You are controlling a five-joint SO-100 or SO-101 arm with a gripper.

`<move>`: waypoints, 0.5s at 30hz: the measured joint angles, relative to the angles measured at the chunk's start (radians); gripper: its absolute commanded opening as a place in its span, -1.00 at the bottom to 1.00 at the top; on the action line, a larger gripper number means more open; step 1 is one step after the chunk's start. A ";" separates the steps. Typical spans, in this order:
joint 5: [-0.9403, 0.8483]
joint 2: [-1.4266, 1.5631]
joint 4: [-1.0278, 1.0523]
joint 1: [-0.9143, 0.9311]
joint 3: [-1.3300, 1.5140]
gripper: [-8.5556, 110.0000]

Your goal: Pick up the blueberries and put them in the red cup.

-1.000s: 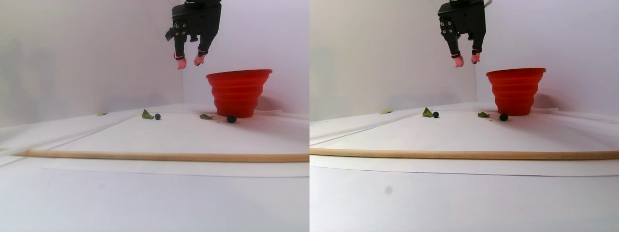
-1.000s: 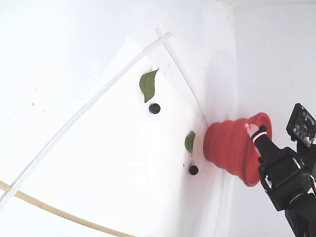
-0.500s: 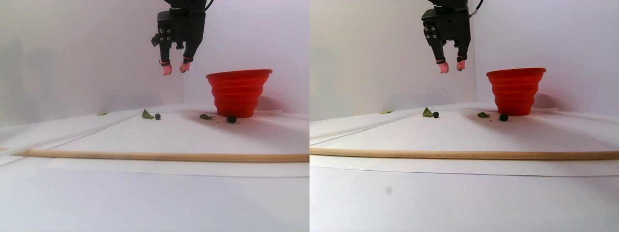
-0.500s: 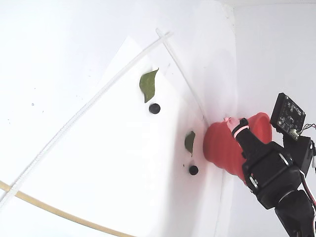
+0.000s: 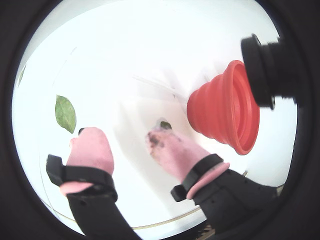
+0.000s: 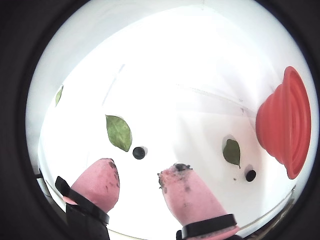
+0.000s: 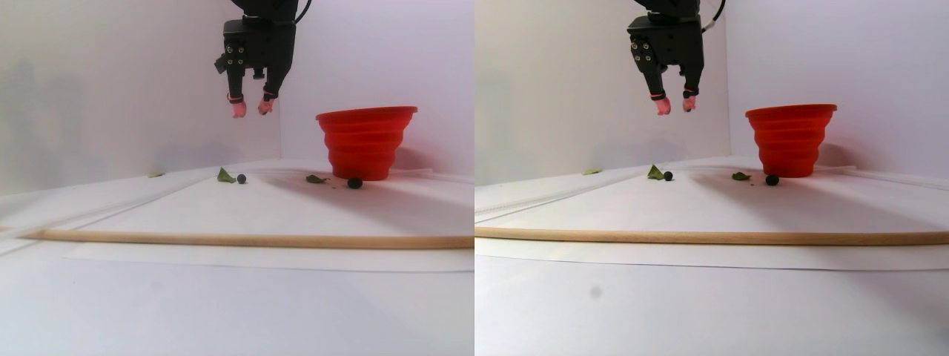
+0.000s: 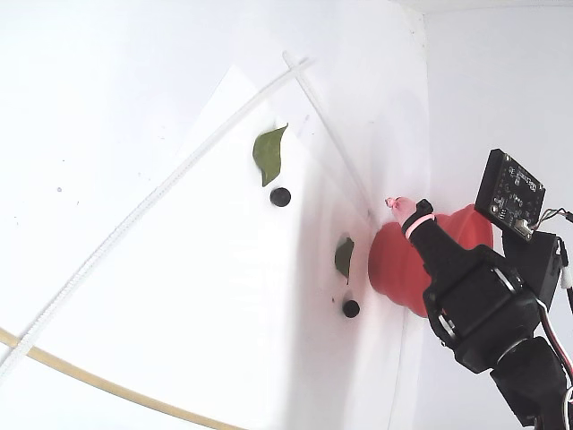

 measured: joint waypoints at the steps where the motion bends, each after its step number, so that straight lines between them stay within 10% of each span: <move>1: 0.000 -0.002 0.000 0.000 0.000 -0.60; 15: -0.018 -0.098 -0.043 -0.028 0.021 -0.60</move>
